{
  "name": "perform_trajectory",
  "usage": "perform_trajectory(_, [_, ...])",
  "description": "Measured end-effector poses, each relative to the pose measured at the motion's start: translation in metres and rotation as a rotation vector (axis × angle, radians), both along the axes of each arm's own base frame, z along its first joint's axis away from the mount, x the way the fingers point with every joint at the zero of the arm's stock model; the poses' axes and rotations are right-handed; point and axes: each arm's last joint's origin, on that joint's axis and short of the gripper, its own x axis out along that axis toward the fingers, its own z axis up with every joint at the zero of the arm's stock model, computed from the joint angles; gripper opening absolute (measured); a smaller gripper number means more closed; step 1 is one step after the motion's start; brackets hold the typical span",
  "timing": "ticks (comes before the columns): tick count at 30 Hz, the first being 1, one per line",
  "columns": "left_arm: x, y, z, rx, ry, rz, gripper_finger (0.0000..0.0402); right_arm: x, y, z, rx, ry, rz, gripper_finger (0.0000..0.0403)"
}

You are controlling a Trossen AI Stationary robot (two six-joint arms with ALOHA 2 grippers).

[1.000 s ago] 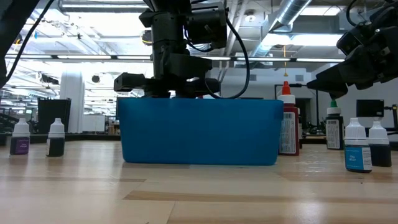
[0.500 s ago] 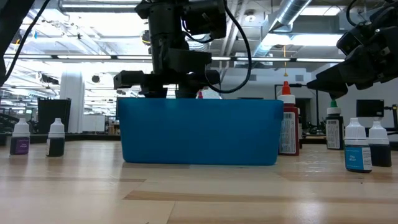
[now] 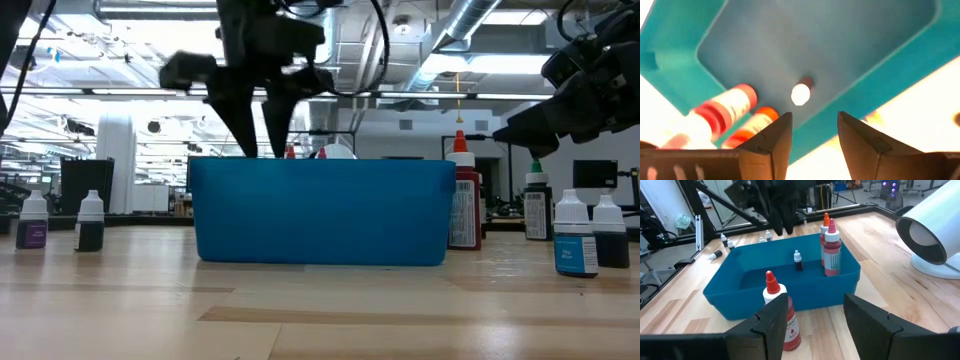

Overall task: Pick & Place food coloring
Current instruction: Put the small red food coloring bottle into the blue bin

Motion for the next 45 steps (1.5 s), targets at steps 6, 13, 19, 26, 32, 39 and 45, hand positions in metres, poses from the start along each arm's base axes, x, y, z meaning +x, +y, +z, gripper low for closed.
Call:
perform_trajectory(6, [-0.015,-0.002,0.018,-0.045,-0.003,0.114,0.0148,0.0,0.0,0.0,0.0,-0.004,0.0,0.0184])
perform_trajectory(13, [-0.027,-0.003,0.028,-0.106,0.007,0.286,0.0148,0.0,0.0,0.001,0.0,-0.006,0.001,0.0184])
perform_trajectory(19, [-0.034,-0.005,0.027,-0.118,0.019,0.42,0.0148,0.0,0.0,0.001,0.001,-0.007,0.001,0.0184])
perform_trajectory(26, [-0.049,-0.004,0.005,-0.147,-0.028,0.49,0.0148,0.0,0.0,0.001,0.001,-0.006,0.004,0.0184])
perform_trajectory(32, [-0.06,-0.002,-0.017,-0.194,-0.107,0.482,0.0148,0.0,0.0,0.001,0.001,-0.007,0.003,0.0184])
perform_trajectory(39, [-0.063,0.004,-0.033,-0.236,-0.116,0.495,0.0148,0.0,0.0,0.001,0.001,-0.007,0.004,0.0184])
perform_trajectory(45, [-0.063,0.012,-0.039,-0.245,-0.127,0.513,0.0148,0.0,0.0,0.001,0.001,-0.007,0.003,0.0184])
